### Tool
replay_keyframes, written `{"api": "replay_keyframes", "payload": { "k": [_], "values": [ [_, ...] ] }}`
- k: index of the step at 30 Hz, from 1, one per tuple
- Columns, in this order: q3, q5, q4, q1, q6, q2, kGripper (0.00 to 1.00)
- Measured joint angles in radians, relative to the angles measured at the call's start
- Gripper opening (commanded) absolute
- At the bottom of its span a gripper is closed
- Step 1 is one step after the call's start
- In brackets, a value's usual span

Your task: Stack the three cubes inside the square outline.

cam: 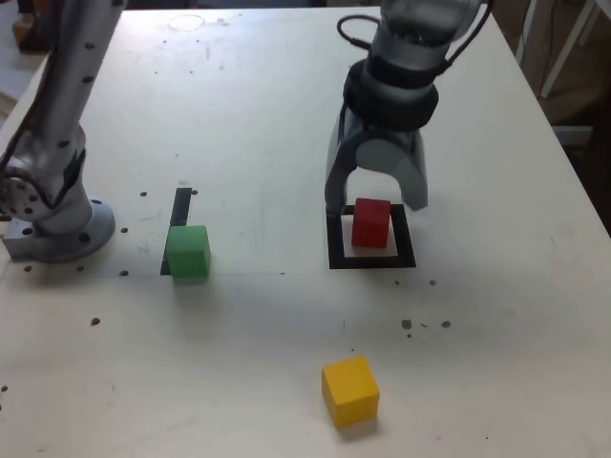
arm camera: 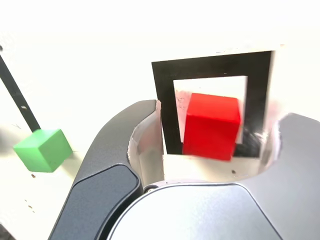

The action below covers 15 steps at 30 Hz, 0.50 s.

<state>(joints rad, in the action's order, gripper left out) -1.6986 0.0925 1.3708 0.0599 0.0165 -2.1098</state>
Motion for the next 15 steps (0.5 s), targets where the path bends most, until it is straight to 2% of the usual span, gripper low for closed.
{"api": "replay_keyframes", "payload": {
  "k": [4, 8, 15],
  "values": [
    [-0.036, 0.058, 0.035, 0.036, 0.037, 0.045, 0.99],
    [-0.062, 0.076, 0.052, 0.07, 0.07, 0.062, 0.99],
    [-0.087, 0.088, 0.09, 0.205, 0.13, 0.078, 0.99]
  ]
}}
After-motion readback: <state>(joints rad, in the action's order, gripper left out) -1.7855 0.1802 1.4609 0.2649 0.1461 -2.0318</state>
